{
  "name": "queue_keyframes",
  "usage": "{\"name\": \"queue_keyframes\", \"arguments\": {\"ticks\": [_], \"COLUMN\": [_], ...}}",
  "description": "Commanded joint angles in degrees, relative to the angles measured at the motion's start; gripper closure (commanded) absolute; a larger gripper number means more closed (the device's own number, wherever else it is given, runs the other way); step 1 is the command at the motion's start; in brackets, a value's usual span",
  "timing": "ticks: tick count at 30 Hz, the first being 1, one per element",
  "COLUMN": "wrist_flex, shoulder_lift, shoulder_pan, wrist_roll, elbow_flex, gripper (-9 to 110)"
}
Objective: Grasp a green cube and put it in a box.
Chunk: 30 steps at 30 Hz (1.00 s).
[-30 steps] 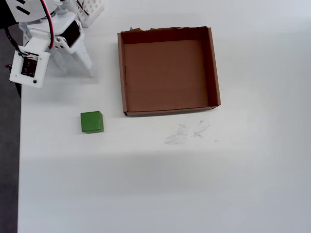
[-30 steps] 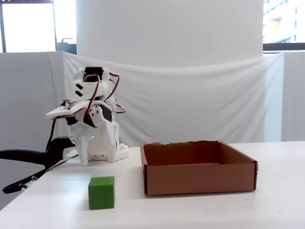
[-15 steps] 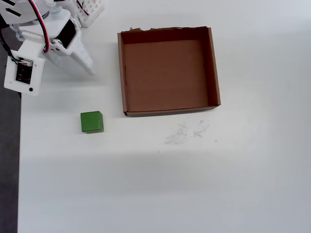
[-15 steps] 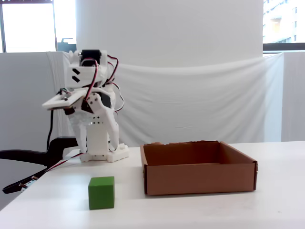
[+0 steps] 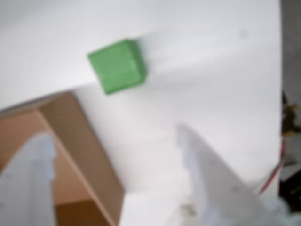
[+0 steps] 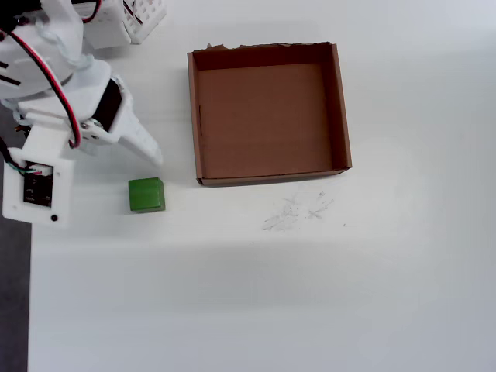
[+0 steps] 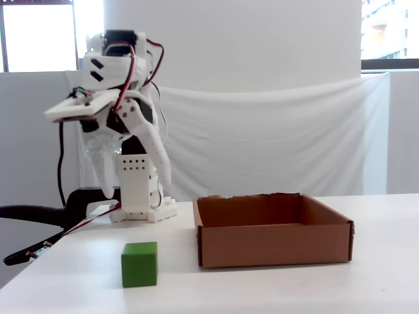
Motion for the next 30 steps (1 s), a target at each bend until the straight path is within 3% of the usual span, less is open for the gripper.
{"name": "queue_keyframes", "arguments": {"ticks": [1, 8, 30], "wrist_flex": [-1.2, -0.4, -12.0], "shoulder_lift": [-4.4, -14.1, -29.3], "shoulder_pan": [0.0, -0.3, -2.1], "wrist_roll": [-2.4, -4.4, -15.1], "elbow_flex": [-6.5, -15.0, -15.1], "gripper": [65, 65, 67]}}
